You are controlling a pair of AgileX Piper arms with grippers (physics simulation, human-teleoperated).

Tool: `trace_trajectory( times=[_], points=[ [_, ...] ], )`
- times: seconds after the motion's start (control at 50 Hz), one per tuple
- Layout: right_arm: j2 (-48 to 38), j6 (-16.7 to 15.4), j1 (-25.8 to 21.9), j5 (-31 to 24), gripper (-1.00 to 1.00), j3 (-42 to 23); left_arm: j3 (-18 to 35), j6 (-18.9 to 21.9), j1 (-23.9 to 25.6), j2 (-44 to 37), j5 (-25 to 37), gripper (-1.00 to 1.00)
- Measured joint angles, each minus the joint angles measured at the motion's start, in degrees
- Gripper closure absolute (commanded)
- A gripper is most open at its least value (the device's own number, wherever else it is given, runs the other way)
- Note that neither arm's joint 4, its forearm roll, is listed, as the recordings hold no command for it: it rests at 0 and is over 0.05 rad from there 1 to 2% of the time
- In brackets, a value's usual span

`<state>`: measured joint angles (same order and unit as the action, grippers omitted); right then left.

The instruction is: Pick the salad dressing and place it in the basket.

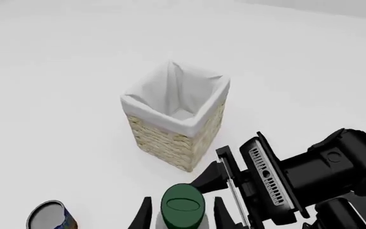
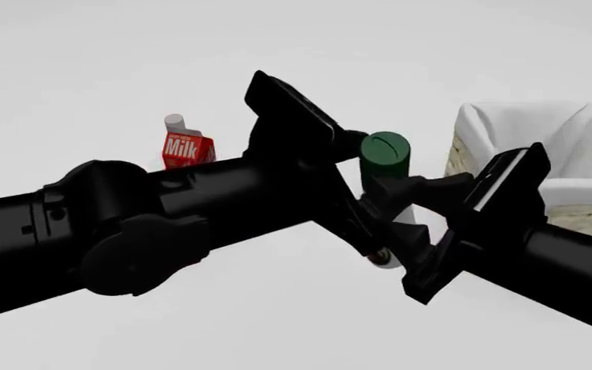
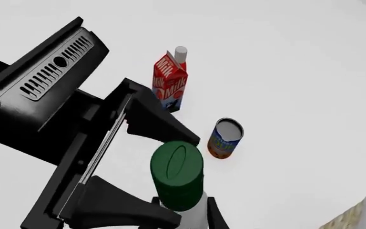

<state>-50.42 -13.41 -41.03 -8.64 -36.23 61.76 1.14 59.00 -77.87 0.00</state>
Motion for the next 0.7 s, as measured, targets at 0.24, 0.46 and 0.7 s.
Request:
trace_trajectory(
  times=[0.24, 0.46, 0.7],
  points=[
    [0.09, -0.44, -1.02, -1.09, 1.0, 0.32, -0.25, 2.66, 0.84, 2.34, -1.05, -1.0],
    [0.1, -0.49, -1.33, -1.17, 1.0, 0.72, 0.64, 4.5, 0.63, 3.22, -0.21, -1.0],
    [0.15, -0.44, -1.43, -0.99, 1.0, 1.11, 2.81, 7.26, -0.44, 4.77, 2.11, -1.0]
  ],
)
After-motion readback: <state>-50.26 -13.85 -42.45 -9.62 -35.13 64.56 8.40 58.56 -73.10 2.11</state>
